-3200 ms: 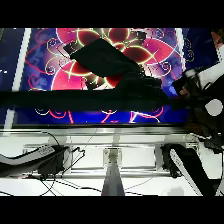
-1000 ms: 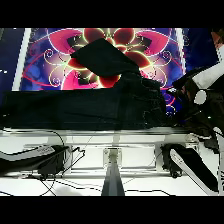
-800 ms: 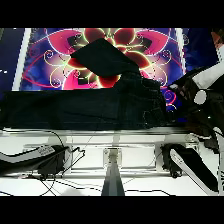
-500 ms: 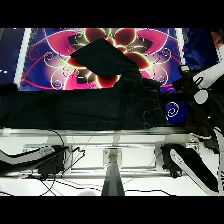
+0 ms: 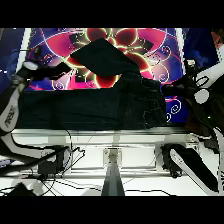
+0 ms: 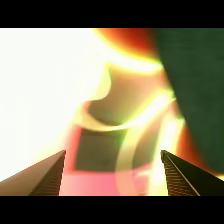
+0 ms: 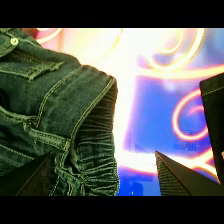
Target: Fold the clothes and pants, and hang the long-sleeved shirts on hangers.
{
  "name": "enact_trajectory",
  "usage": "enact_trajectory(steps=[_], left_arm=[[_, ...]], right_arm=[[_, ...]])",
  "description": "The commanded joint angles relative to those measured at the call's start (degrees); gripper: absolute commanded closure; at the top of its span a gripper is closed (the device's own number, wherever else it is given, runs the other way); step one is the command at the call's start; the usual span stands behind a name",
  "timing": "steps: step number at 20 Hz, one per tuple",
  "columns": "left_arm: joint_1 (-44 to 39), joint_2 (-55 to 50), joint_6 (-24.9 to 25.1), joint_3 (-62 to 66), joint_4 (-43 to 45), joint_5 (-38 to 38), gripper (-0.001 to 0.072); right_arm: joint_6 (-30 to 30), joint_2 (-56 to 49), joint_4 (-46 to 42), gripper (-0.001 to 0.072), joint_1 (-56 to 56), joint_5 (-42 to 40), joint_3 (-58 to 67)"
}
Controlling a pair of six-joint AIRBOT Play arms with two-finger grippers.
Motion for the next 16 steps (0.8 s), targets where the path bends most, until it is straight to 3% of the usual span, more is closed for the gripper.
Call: enact_trajectory(steps=[1,6,10,11,13,14,15,16], left_arm=[[-7.7,-5.9,0.0,4.1,-8.8,3.5,0.0003],[-13.1,-9.4,0.0,5.6,-8.8,18.1,0.0009],[-14.8,-11.7,0.0,6.2,-8.7,19.1,0.0013],[-15.1,-12.0,0.1,6.6,-8.7,19.2,0.0069],[-15.3,-12.1,0.0,6.8,-6.4,19.1,0.0107],[-15.3,-12.1,0.0,6.8,-5.7,19.2,0.0180],[-15.3,-12.1,0.0,6.8,-5.6,19.3,0.0326],[-15.5,-12.1,0.0,6.8,-5.6,19.6,0.0567]], right_arm=[[0.0,0.0,0.1,0.0017,0.0,-2.3,0.0],[0.0,0.0,0.2,0.0017,0.0,-5.0,0.0],[0.0,0.0,0.3,0.0017,0.0,-5.0,0.0],[0.0,0.0,0.3,0.0018,0.0,-5.0,0.0],[0.0,0.0,0.3,0.0017,0.0,-5.0,0.0],[0.0,0.0,0.3,0.0018,0.0,-5.0,0.0],[0.0,0.0,0.3,0.0018,0.0,-5.0,0.0],[0.0,0.0,0.3,0.0017,0.0,-5.0,0.0]])
